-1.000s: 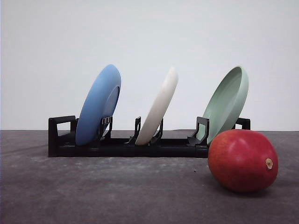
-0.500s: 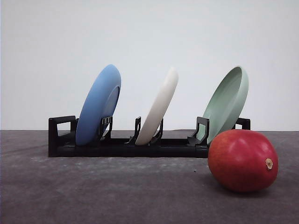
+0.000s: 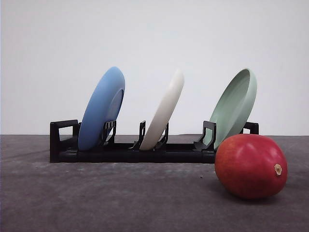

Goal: Place pomegranate in white plate

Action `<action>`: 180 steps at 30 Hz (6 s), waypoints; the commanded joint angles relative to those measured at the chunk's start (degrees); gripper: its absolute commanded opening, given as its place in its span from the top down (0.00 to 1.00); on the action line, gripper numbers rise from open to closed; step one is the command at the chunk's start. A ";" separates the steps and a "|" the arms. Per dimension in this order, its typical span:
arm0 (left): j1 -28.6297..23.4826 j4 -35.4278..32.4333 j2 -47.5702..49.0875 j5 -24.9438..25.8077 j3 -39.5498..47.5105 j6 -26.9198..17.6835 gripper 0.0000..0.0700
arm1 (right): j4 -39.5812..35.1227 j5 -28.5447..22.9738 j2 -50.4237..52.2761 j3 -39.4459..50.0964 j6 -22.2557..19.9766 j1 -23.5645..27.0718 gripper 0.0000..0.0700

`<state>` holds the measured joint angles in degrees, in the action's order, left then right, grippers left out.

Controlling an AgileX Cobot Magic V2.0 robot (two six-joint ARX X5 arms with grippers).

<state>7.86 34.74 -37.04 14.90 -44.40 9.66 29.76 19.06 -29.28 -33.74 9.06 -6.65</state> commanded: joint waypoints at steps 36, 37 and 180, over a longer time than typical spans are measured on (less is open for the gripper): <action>23.87 -21.20 -13.16 0.02 -1.09 -21.19 0.39 | -0.55 -2.59 -0.17 -0.92 -6.71 -11.22 0.62; 24.67 -23.21 -14.65 -0.24 -1.09 -21.18 0.39 | -0.53 -2.59 -0.17 -0.92 -6.71 -11.22 0.62; 54.87 -43.76 -40.56 -21.93 12.22 -35.91 0.99 | -0.51 -2.52 -0.19 -0.92 -6.38 -11.22 0.58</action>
<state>61.93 -8.13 -76.64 -6.59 -31.73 -25.44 29.74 16.49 -29.34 -33.74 2.76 -17.61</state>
